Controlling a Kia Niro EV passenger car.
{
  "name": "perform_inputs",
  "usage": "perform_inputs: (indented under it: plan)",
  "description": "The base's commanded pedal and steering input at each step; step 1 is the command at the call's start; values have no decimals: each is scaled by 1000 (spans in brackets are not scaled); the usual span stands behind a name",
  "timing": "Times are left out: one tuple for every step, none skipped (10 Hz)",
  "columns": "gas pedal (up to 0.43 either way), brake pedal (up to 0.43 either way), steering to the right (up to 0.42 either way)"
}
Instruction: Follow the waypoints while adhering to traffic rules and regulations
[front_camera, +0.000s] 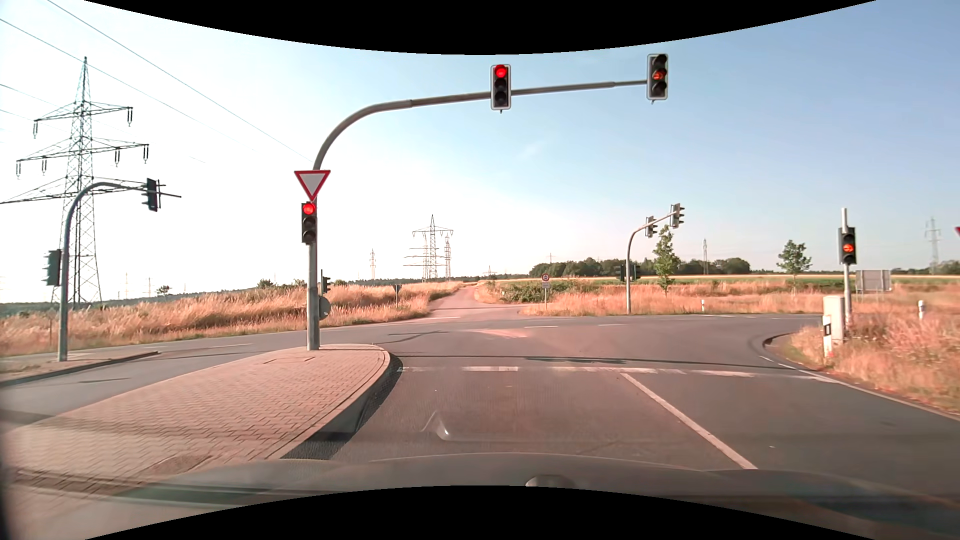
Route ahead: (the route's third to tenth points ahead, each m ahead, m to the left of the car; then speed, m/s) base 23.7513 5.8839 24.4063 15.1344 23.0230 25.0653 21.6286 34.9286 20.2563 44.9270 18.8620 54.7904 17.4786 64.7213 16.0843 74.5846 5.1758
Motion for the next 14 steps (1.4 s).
perform_inputs:
  plan:
    - [0,341,-1]
    - [0,341,-4]
    - [0,341,-8]
    - [0,341,-12]
    - [0,341,-16]
    - [0,341,-20]
    - [0,341,-22]
    - [0,341,-24]
    - [0,341,-26]
    - [0,341,-26]
    - [0,341,-26]
    - [0,341,-26]
    - [0,341,-26]
    - [0,335,-26]
